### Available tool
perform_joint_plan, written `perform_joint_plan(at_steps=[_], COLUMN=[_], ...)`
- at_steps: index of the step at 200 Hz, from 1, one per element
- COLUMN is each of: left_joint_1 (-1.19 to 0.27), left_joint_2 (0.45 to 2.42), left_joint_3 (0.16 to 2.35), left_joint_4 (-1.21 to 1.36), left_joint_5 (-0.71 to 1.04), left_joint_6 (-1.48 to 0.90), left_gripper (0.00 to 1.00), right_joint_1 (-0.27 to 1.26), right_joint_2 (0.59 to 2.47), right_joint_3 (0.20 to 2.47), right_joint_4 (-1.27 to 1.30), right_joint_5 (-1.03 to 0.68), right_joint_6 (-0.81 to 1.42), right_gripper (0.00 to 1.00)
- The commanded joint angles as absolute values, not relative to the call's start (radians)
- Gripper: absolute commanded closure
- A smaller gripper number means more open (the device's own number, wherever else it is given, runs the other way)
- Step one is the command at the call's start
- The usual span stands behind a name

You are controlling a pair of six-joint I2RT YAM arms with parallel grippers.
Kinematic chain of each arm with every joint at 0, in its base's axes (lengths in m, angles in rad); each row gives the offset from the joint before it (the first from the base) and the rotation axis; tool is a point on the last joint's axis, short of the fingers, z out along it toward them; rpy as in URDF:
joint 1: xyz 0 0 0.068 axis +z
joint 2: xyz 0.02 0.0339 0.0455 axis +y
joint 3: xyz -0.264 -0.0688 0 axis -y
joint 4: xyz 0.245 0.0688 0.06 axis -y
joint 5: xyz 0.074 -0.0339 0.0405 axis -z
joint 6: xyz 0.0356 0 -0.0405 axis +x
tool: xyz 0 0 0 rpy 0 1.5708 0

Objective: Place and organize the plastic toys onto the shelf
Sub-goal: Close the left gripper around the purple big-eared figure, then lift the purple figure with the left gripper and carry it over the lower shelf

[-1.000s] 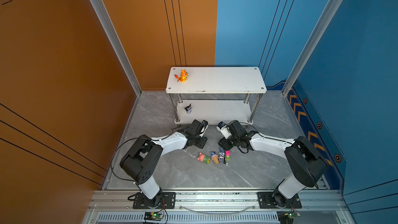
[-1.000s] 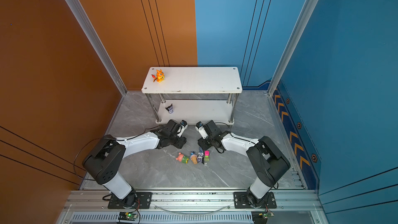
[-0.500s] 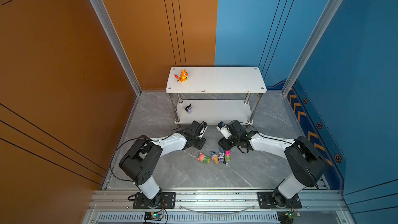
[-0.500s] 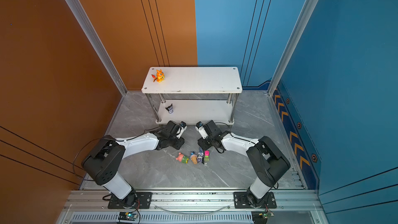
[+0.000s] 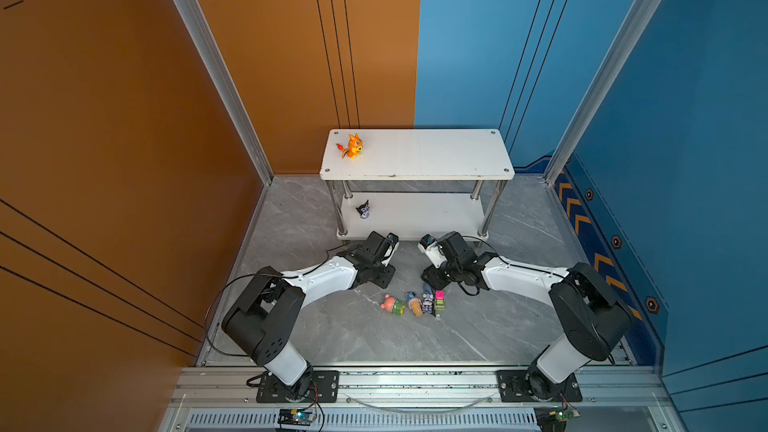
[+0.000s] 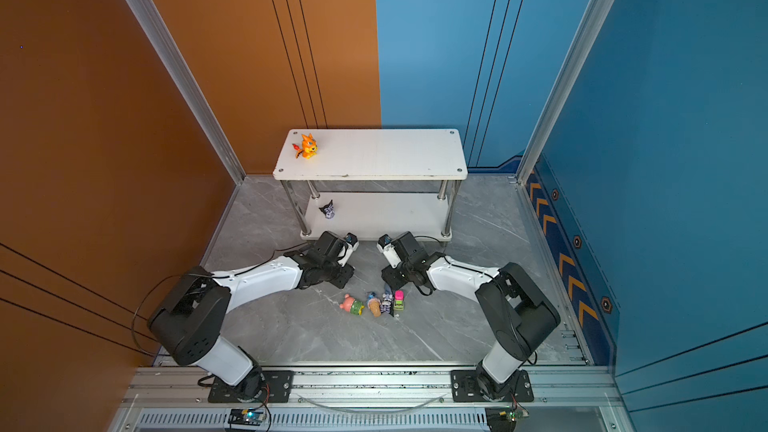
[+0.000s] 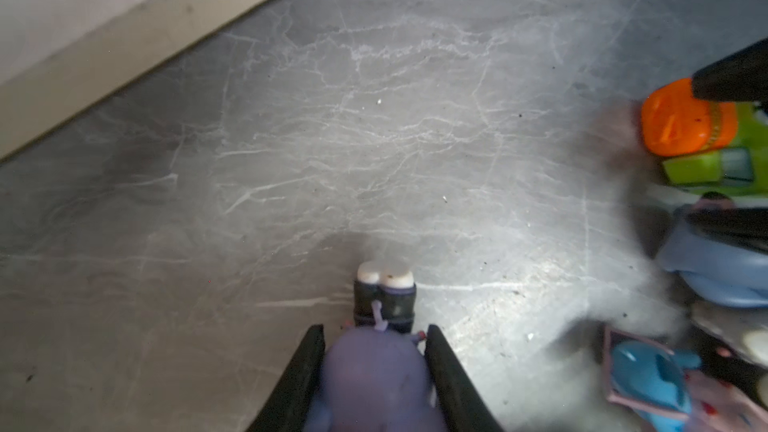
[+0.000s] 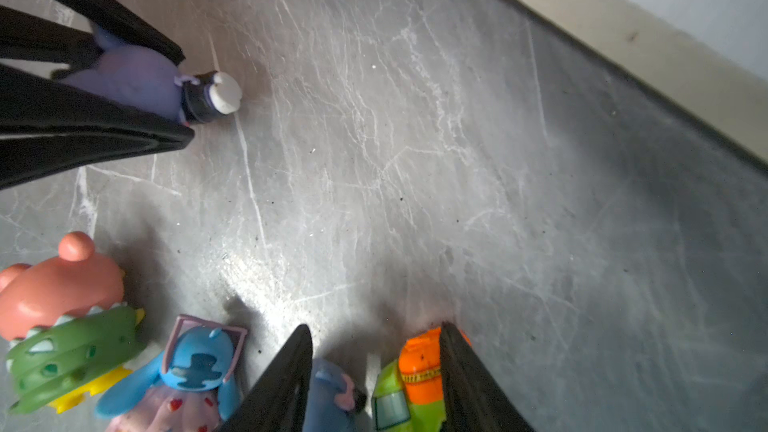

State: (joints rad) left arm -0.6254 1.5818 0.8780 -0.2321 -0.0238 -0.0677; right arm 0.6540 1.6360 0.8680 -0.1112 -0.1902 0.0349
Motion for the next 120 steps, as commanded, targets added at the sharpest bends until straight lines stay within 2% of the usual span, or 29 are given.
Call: perform_joint_plan(at_steps=[1, 56, 120], left_joint_1=[-0.646, -0.648, -0.631], left_joint_2=[1.529, 1.549, 1.735], left_joint_3=[0.943, 1.136, 1.295], left_joint_4=[-0.328, -0.442, -0.423], left_joint_5=[-0.082, -0.190, -0.258], left_joint_6=[-0.063, -0.049, 0.018], left_gripper=[0.71, 0.71, 0.70], right_joint_1=[0.647, 0.637, 0.619], right_joint_2=[1.599, 1.576, 1.535], right_joint_3=[0.851, 0.838, 0.817], right_joint_4=[-0.107, -0.107, -0.114], right_joint_5=[-0.197, -0.192, -0.195], right_joint_6=[0.045, 0.043, 0.040], right_gripper=[0.48, 0.49, 0.49])
